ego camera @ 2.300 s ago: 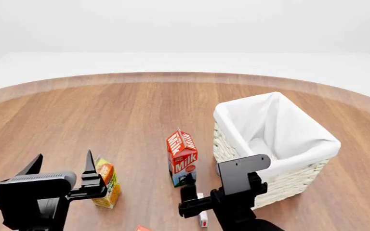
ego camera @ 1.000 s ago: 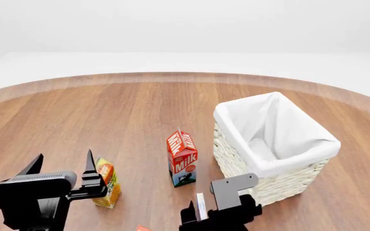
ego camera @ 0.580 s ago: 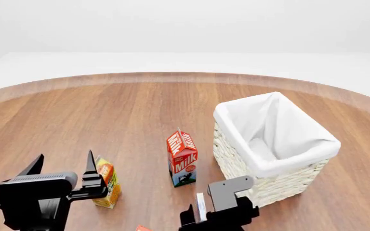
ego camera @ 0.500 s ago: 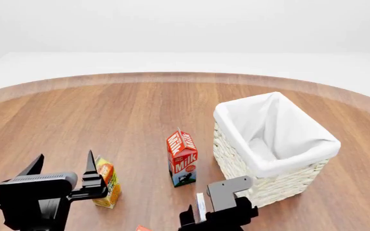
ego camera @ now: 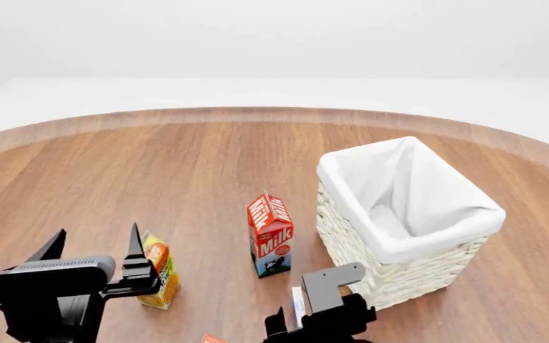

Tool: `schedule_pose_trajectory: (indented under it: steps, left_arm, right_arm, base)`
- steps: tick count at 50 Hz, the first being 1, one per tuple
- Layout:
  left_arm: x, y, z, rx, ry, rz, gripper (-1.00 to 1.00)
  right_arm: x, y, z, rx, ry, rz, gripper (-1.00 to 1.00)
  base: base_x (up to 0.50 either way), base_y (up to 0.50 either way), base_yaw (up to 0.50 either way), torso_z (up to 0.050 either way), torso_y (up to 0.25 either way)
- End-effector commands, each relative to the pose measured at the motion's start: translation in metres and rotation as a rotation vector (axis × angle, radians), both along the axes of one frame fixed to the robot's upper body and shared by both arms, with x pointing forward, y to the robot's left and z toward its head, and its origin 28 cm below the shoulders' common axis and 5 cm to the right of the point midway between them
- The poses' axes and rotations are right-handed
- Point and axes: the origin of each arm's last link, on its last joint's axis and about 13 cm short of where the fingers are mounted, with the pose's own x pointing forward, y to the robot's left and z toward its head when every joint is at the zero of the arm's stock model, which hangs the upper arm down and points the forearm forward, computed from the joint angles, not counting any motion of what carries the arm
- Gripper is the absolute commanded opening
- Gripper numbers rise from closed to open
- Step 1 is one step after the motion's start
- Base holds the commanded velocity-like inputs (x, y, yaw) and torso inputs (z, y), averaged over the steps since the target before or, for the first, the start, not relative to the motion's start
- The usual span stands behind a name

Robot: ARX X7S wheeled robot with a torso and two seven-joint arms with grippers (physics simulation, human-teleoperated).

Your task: Pick up the cream cheese box and the butter, and put them in the basket.

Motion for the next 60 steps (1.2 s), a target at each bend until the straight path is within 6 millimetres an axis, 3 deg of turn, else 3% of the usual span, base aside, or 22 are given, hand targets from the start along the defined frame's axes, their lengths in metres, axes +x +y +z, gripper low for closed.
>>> schedule_pose_trajectory:
  steps: [1, 60]
  left_arm:
    - [0.000, 0.000, 0.000, 0.000, 0.000, -0.002, 1.00]
    - [-0.001, 0.000, 0.001, -0.001, 0.002, -0.003, 1.00]
  right_arm:
    - [0.004, 0.001, -0.008, -0.015, 0.011, 0.005, 1.00]
    - [0.011, 0.005, -0.029, -0.030, 0.060, 0.016, 1.00]
  base:
    - [0.00, 0.00, 0.00, 0.000, 0.000]
    - [0.00, 0.00, 0.00, 0.000, 0.000]
